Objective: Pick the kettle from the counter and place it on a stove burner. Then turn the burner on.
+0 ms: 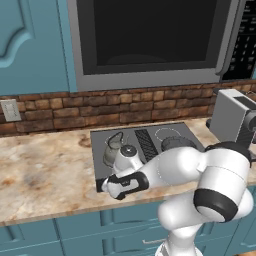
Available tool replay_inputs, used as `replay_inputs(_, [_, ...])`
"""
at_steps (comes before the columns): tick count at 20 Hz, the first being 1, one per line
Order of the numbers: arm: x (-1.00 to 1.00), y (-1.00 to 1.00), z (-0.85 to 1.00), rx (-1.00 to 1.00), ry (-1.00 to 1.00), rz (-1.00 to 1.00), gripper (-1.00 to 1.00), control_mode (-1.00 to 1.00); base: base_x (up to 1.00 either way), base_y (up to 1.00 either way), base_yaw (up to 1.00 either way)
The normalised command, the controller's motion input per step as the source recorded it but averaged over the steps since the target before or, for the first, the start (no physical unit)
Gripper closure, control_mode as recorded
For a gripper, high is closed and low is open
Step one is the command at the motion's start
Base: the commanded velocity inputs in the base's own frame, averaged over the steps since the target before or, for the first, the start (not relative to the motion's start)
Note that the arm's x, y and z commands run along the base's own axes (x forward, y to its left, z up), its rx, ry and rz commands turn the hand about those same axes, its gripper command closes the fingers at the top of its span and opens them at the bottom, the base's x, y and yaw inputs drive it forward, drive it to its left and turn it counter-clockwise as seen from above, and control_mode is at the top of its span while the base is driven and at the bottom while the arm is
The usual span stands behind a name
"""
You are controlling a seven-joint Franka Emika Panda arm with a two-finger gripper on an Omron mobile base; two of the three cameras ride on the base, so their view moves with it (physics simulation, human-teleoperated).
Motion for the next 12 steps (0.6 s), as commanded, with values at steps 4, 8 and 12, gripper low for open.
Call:
replay_inputs(4, [-0.36,0.0,-0.24,-0.07,0.01,0.31,1.0,-1.0,0.0,0.0,0.0])
replay_inputs(8, [-0.33,0.0,-0.11,-0.05,0.0,0.29,1.0,-1.0,0.0,0.0,0.0])
replay_inputs(12, [-0.22,0.0,-0.08,-0.07,0.0,0.31,1.0,-1.0,0.0,0.0,0.0])
